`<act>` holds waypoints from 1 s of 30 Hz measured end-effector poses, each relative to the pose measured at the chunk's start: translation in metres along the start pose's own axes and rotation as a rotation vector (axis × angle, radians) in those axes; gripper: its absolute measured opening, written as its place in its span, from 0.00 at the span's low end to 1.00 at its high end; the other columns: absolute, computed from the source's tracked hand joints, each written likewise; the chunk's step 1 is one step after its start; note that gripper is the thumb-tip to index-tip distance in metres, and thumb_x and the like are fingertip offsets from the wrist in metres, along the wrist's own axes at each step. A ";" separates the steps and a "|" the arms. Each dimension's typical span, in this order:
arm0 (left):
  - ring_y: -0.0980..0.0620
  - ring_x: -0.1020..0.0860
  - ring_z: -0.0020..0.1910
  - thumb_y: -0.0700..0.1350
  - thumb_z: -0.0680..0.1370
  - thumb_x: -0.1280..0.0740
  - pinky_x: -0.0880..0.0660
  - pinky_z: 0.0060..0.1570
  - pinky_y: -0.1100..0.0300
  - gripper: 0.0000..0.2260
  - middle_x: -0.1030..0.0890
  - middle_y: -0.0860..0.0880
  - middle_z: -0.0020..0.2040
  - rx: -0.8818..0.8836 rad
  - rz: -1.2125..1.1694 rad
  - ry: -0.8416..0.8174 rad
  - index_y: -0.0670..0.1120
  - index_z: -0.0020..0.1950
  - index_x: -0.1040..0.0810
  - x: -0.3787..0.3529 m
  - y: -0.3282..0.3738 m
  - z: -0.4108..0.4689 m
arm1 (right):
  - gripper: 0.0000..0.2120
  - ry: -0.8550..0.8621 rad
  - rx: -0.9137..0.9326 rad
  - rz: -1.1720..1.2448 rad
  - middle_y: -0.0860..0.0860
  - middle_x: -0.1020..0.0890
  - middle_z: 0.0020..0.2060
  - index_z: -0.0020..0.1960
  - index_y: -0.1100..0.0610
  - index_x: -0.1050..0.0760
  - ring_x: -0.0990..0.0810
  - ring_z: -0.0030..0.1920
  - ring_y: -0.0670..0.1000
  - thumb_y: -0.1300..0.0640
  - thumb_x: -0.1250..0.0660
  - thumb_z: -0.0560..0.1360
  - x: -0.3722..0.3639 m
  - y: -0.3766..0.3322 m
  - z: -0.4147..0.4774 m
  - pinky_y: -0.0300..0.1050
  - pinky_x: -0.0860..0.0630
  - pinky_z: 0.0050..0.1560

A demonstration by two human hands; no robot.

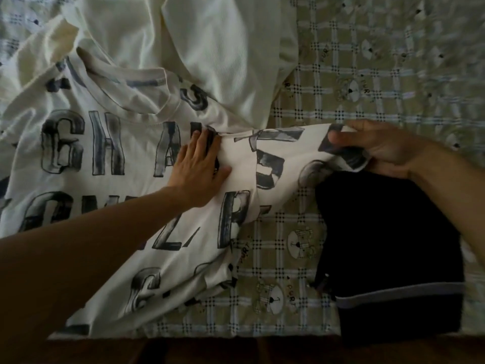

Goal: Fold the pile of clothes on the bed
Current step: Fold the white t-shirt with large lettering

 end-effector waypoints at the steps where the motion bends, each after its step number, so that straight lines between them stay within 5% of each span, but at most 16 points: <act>1: 0.45 0.59 0.80 0.64 0.81 0.52 0.54 0.79 0.44 0.34 0.59 0.46 0.82 0.016 -0.015 0.002 0.49 0.82 0.58 -0.001 0.002 0.000 | 0.39 -0.016 -0.004 0.106 0.61 0.17 0.55 0.60 0.69 0.24 0.17 0.54 0.58 0.49 0.17 0.57 0.000 0.009 -0.002 0.51 0.19 0.54; 3: 0.45 0.60 0.80 0.64 0.82 0.52 0.55 0.79 0.43 0.34 0.60 0.46 0.82 0.053 -0.057 0.013 0.49 0.82 0.58 -0.003 0.008 -0.002 | 0.32 -0.019 -0.080 0.168 0.62 0.18 0.59 0.61 0.62 0.21 0.17 0.57 0.60 0.54 0.20 0.59 -0.002 0.025 -0.004 0.58 0.19 0.55; 7: 0.46 0.63 0.80 0.60 0.82 0.49 0.58 0.79 0.44 0.33 0.61 0.45 0.82 0.011 -0.144 0.082 0.48 0.82 0.59 -0.003 0.033 -0.010 | 0.46 -0.007 -0.317 -0.269 0.57 0.14 0.53 0.61 0.59 0.23 0.16 0.53 0.58 0.56 0.13 0.44 -0.002 0.049 -0.008 0.56 0.20 0.57; 10: 0.46 0.63 0.80 0.61 0.82 0.50 0.59 0.78 0.44 0.34 0.61 0.45 0.82 -0.115 -0.139 0.111 0.47 0.82 0.58 -0.007 0.052 -0.017 | 0.28 0.181 -0.378 -0.440 0.56 0.14 0.48 0.53 0.57 0.21 0.16 0.51 0.59 0.59 0.16 0.55 0.009 0.046 -0.014 0.58 0.21 0.59; 13: 0.45 0.64 0.80 0.65 0.81 0.53 0.58 0.78 0.42 0.36 0.62 0.45 0.81 -0.172 -0.085 0.074 0.47 0.82 0.60 -0.019 0.063 -0.019 | 0.34 0.575 -0.149 -0.172 0.55 0.14 0.46 0.49 0.56 0.21 0.15 0.49 0.59 0.48 0.14 0.46 0.015 0.048 -0.022 0.58 0.20 0.56; 15: 0.44 0.65 0.79 0.69 0.78 0.55 0.58 0.77 0.39 0.39 0.64 0.45 0.81 -0.147 -0.036 0.032 0.48 0.81 0.61 -0.030 0.064 -0.017 | 0.42 0.751 0.045 0.093 0.54 0.16 0.49 0.57 0.56 0.23 0.15 0.50 0.58 0.44 0.15 0.46 0.006 0.060 -0.024 0.55 0.19 0.52; 18: 0.43 0.67 0.79 0.74 0.75 0.56 0.59 0.77 0.38 0.43 0.66 0.45 0.81 -0.106 0.040 -0.001 0.48 0.81 0.62 -0.039 0.067 -0.013 | 0.43 0.705 0.220 0.095 0.46 0.23 0.61 0.75 0.45 0.41 0.18 0.57 0.49 0.60 0.22 0.68 -0.030 0.077 -0.030 0.51 0.20 0.57; 20: 0.44 0.68 0.78 0.74 0.75 0.56 0.60 0.77 0.38 0.43 0.66 0.45 0.80 -0.092 0.047 -0.003 0.48 0.81 0.62 -0.041 0.068 -0.011 | 0.56 0.543 0.307 -0.101 0.38 0.31 0.70 0.78 0.37 0.58 0.22 0.63 0.46 0.65 0.23 0.69 -0.052 0.084 -0.032 0.47 0.21 0.59; 22: 0.44 0.69 0.78 0.73 0.76 0.57 0.60 0.77 0.38 0.42 0.66 0.45 0.80 -0.091 0.043 0.005 0.49 0.81 0.62 -0.041 0.068 -0.011 | 0.61 0.452 0.333 -0.415 0.28 0.38 0.70 0.77 0.35 0.66 0.20 0.60 0.48 0.64 0.23 0.69 -0.064 0.089 -0.031 0.48 0.19 0.53; 23: 0.44 0.68 0.78 0.72 0.77 0.57 0.60 0.77 0.39 0.41 0.66 0.45 0.80 -0.093 0.042 0.011 0.49 0.81 0.62 -0.040 0.067 -0.011 | 0.60 0.454 0.326 -0.602 0.30 0.37 0.71 0.77 0.36 0.67 0.18 0.56 0.50 0.62 0.23 0.70 -0.067 0.089 -0.031 0.48 0.18 0.50; 26: 0.44 0.67 0.79 0.70 0.79 0.57 0.58 0.77 0.38 0.38 0.65 0.45 0.81 -0.108 0.021 0.029 0.49 0.81 0.60 -0.041 0.063 -0.010 | 0.48 0.466 0.277 -0.770 0.46 0.22 0.63 0.79 0.37 0.53 0.18 0.45 0.47 0.61 0.27 0.73 -0.067 0.087 -0.027 0.49 0.18 0.49; 28: 0.44 0.66 0.79 0.68 0.80 0.56 0.57 0.77 0.38 0.36 0.65 0.45 0.81 -0.113 0.009 0.036 0.49 0.81 0.60 -0.041 0.064 -0.010 | 0.35 0.491 0.255 -0.655 0.41 0.24 0.63 0.74 0.40 0.34 0.21 0.50 0.36 0.63 0.28 0.74 -0.059 0.083 -0.028 0.35 0.22 0.54; 30: 0.44 0.66 0.79 0.67 0.81 0.56 0.57 0.77 0.39 0.35 0.65 0.46 0.81 -0.107 0.002 0.042 0.49 0.82 0.60 -0.041 0.065 -0.010 | 0.23 0.544 0.237 -0.515 0.43 0.20 0.62 0.65 0.46 0.22 0.22 0.58 0.37 0.63 0.28 0.74 -0.048 0.083 -0.030 0.30 0.26 0.56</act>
Point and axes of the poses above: each hand's wrist, its own z-axis towards the middle knuckle, its own x-axis out of the back of the hand, y = z × x, the point moved 3 cm from there along z, towards the middle knuckle
